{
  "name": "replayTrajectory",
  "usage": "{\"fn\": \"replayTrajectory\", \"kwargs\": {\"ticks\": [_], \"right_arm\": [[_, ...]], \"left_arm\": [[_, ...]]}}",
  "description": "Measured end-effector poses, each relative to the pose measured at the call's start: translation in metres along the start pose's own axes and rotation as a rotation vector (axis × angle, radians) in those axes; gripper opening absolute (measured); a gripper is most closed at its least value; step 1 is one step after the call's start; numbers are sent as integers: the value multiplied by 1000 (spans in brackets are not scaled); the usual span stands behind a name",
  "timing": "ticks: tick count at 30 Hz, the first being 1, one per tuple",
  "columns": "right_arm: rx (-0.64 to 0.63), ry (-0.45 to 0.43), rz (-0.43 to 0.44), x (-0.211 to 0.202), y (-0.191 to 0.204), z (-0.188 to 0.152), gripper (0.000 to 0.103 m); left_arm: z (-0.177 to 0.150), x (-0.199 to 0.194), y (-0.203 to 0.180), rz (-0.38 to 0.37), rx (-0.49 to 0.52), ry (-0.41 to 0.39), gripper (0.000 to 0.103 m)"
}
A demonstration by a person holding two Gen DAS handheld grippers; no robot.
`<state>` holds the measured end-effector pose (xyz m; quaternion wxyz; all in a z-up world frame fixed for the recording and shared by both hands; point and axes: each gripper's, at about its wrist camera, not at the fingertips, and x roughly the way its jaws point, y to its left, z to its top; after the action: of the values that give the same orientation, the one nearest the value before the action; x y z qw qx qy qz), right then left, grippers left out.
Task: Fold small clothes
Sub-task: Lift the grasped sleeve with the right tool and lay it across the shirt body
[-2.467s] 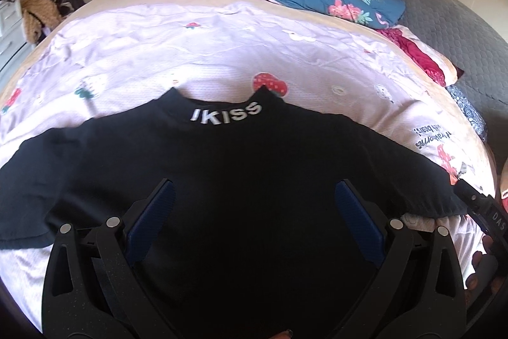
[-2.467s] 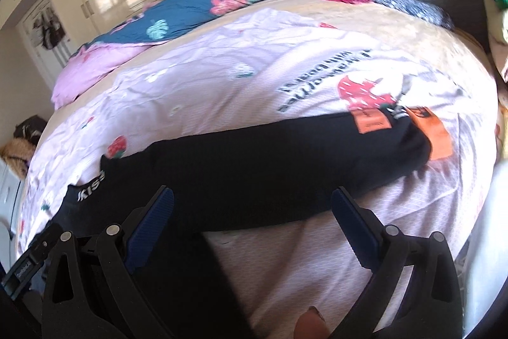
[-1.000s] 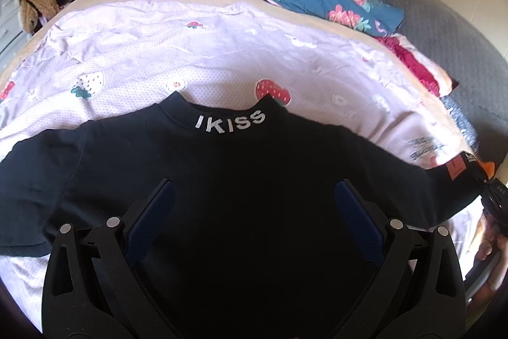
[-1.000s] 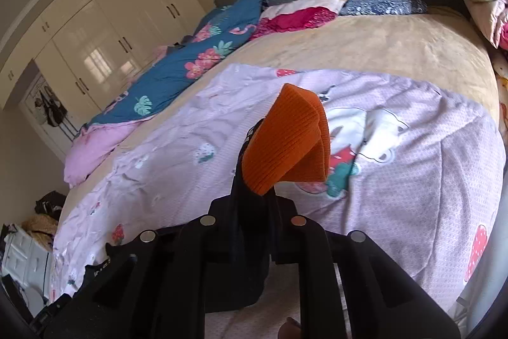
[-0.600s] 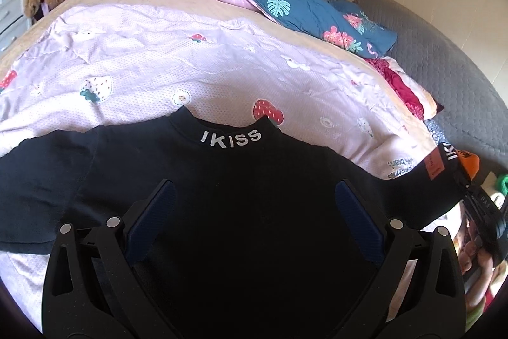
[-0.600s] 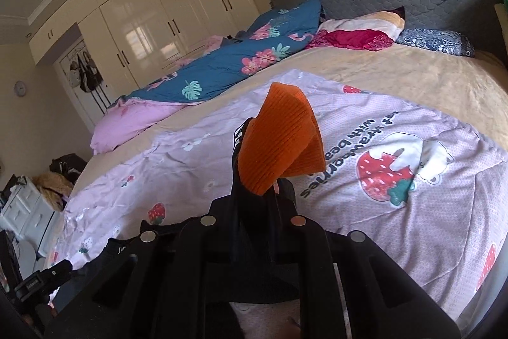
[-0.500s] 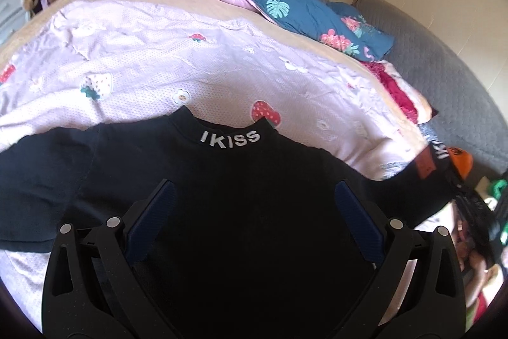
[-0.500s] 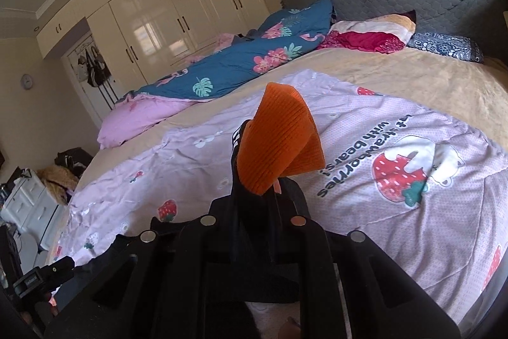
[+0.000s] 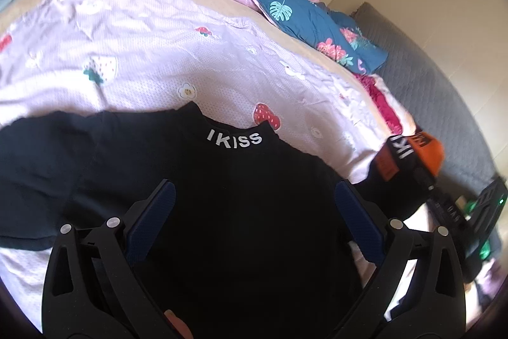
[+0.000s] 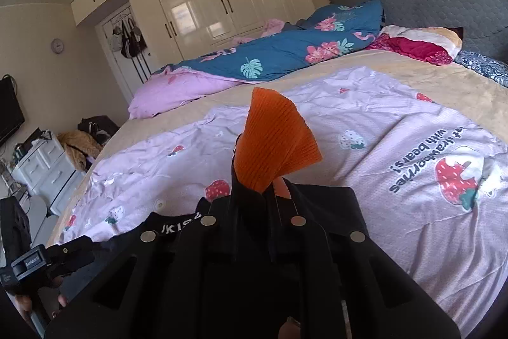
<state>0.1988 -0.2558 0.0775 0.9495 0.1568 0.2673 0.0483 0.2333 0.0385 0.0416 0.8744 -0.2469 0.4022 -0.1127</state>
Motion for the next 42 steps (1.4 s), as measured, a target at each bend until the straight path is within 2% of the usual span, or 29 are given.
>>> {"fn": "replayTrajectory", "kwargs": {"ticks": [3,12,18,21,23,27,29,31,32,34,37,42], "right_arm": [[-30,28,26,13,16,-5,13],[-145,136,111,52,60,-39,15],[-188,216,152,75,72,-68,15],[-208,243,167,79,75,-78,19],[-220,260,191,80,77,-82,34],[-263,279,261,71,83,-86,48],[-240,299,324,65,78,-82,63],[-214,296,341,62,71,-76,65],[-206,286,321,60,67,-72,65],[-179,268,284,59,55,-65,66],[-135,256,231,59,35,-56,67],[-85,232,174,59,8,-43,67]], "left_arm": [[1,3,9,-34,-43,12,94],[4,14,26,-63,-100,14,94],[1,28,33,-82,-114,41,94],[-1,35,35,-89,-124,62,94],[-3,41,37,-101,-137,81,94],[-8,52,38,-104,-131,106,94],[-11,57,38,-105,-127,119,92],[-14,61,37,-104,-118,136,85],[-16,64,36,-102,-112,145,82],[-21,71,33,-93,-98,166,68],[-28,80,32,-66,-85,186,54],[-37,93,28,2,-49,197,51]]}}
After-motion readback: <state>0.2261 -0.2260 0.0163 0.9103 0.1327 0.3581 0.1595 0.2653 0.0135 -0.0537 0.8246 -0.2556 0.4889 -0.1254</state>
